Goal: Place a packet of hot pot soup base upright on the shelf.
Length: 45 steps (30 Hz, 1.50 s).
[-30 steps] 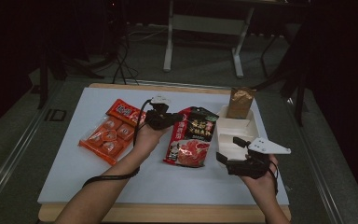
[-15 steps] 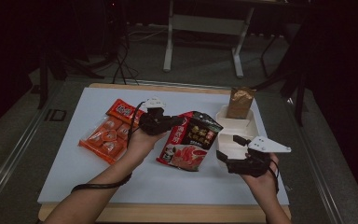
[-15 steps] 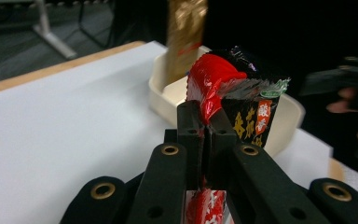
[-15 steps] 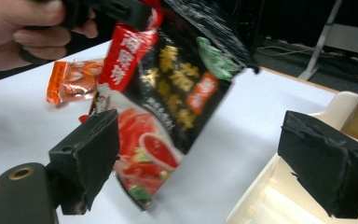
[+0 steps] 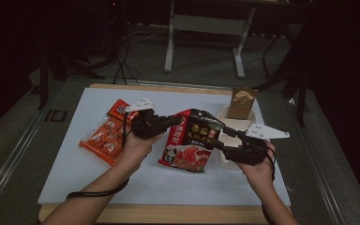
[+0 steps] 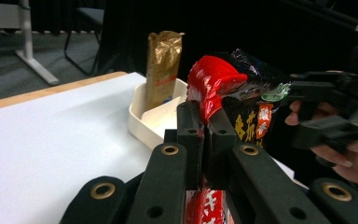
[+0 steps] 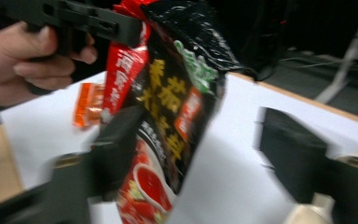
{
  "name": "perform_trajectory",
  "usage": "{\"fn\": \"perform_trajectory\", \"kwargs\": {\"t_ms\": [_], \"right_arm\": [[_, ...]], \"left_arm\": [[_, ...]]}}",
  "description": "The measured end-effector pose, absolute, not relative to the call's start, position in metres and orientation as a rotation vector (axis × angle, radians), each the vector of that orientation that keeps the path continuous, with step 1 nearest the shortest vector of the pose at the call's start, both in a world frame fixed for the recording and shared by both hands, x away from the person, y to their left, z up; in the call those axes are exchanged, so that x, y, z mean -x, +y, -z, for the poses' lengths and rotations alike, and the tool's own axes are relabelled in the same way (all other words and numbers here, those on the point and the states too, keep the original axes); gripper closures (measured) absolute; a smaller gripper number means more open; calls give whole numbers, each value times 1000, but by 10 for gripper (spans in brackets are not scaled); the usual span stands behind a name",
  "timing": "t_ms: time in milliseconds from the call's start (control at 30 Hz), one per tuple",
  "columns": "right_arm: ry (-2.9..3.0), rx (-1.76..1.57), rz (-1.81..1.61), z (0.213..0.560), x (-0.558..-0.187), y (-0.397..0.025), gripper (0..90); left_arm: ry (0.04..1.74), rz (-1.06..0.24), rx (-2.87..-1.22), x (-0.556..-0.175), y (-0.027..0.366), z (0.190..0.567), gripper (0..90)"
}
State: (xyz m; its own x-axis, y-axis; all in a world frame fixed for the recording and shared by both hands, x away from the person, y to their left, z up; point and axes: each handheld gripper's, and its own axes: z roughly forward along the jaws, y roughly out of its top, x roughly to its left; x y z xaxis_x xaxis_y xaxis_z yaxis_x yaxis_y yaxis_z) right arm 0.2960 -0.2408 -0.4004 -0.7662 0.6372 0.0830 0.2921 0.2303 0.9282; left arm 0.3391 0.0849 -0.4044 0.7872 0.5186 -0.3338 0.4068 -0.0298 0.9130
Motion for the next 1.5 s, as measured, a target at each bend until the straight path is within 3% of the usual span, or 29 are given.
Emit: {"fn": "perform_trajectory", "kwargs": {"t_ms": [133, 233, 433, 700, 833, 867, 933, 1100, 1167, 1333, 1433, 1500], "right_arm": [[2223, -872, -1571, 397, -306, -234, 525], [2229, -884, -1591, 397, -308, -233, 556], [2267, -902, -1681, 392, -313, -229, 734], [2311, -922, -1686, 387, -316, -228, 765], [2290, -901, -1685, 380, -315, -231, 774], [2286, -885, -1669, 377, -315, -232, 776], [2281, -882, -1665, 376, -315, -232, 779], [2270, -864, -1626, 372, -317, -234, 779], [2263, -868, -1634, 370, -319, -236, 779], [2234, -862, -1641, 362, -321, -240, 779], [2219, -864, -1644, 357, -324, -243, 779], [2210, -865, -1641, 354, -326, -245, 779]], "left_arm": [[713, -109, -1618, -334, 84, 403, 871], [704, -106, -1595, -331, 84, 403, 870], [697, -136, -1568, -325, 85, 404, 869], [683, -138, -1602, -325, 88, 403, 849], [664, -133, -1632, -326, 88, 400, 795], [663, -120, -1635, -326, 87, 399, 738], [658, -128, -1652, -326, 87, 399, 726], [664, -133, -1661, -324, 91, 399, 483], [676, -136, -1656, -323, 93, 400, 430], [700, -121, -1687, -320, 95, 407, 149], [704, -116, -1687, -317, 99, 412, 131], [707, -131, -1697, -315, 101, 414, 12]]}}
